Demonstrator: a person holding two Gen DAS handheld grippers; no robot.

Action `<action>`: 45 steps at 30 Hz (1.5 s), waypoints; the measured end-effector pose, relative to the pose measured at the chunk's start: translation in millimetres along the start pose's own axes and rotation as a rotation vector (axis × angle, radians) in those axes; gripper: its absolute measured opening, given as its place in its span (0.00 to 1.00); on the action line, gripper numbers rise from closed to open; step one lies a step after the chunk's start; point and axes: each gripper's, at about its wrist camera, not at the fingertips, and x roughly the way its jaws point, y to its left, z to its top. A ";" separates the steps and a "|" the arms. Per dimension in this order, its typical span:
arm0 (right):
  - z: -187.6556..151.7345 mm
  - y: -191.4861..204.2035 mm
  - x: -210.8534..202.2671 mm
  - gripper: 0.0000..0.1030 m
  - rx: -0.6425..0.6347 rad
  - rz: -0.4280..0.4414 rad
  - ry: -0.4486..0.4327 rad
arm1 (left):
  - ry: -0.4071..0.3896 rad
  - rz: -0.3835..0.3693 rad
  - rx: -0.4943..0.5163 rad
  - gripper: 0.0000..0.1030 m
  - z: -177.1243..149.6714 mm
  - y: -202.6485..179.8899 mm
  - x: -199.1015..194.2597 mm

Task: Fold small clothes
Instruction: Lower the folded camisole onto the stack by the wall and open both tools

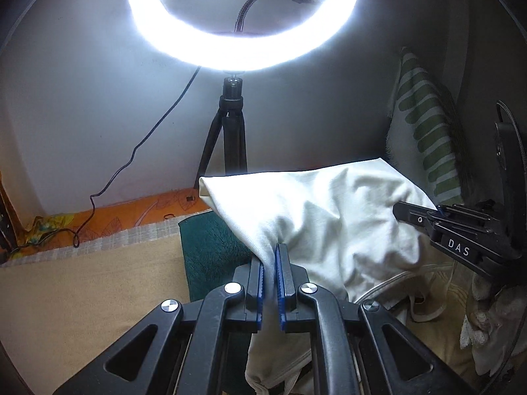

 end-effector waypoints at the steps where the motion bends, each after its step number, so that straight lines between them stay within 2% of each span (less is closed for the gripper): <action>1: -1.0 -1.7 4.5 0.08 0.004 -0.005 0.005 | 0.000 0.006 0.006 0.03 -1.0 -2.3 0.5; 8: -6.7 -3.3 23.4 0.08 0.004 -0.052 0.044 | 0.007 0.036 0.035 0.04 -4.3 -6.6 3.9; 11: -8.6 -5.4 27.0 0.08 0.011 -0.090 0.062 | -0.007 0.057 0.050 0.08 -3.6 -7.5 -3.0; 12: -8.7 -6.1 26.5 0.10 0.013 -0.112 0.064 | -0.010 0.061 0.051 0.14 -2.5 -7.4 -6.0; 13: -9.6 -7.8 25.2 0.17 0.023 -0.122 0.071 | -0.014 0.055 0.050 0.19 -1.6 -6.8 -10.1; 15: -9.9 -9.7 19.1 0.23 0.041 -0.130 0.067 | -0.026 0.055 0.049 0.19 -0.5 -5.5 -20.1; 21: -3.7 -1.0 -25.6 0.23 0.055 -0.121 0.022 | -0.073 0.039 0.045 0.19 1.7 -3.4 -68.8; 30: -0.9 37.1 -110.3 0.23 0.048 -0.108 -0.053 | -0.143 0.023 0.067 0.19 -7.0 -1.0 -158.6; 37: -20.9 80.5 -164.0 0.23 0.055 -0.082 -0.086 | -0.170 0.026 0.069 0.19 -29.0 14.3 -221.7; 45: -49.8 130.0 -202.3 0.23 0.077 -0.047 -0.098 | -0.185 0.039 0.069 0.22 -61.4 32.3 -283.9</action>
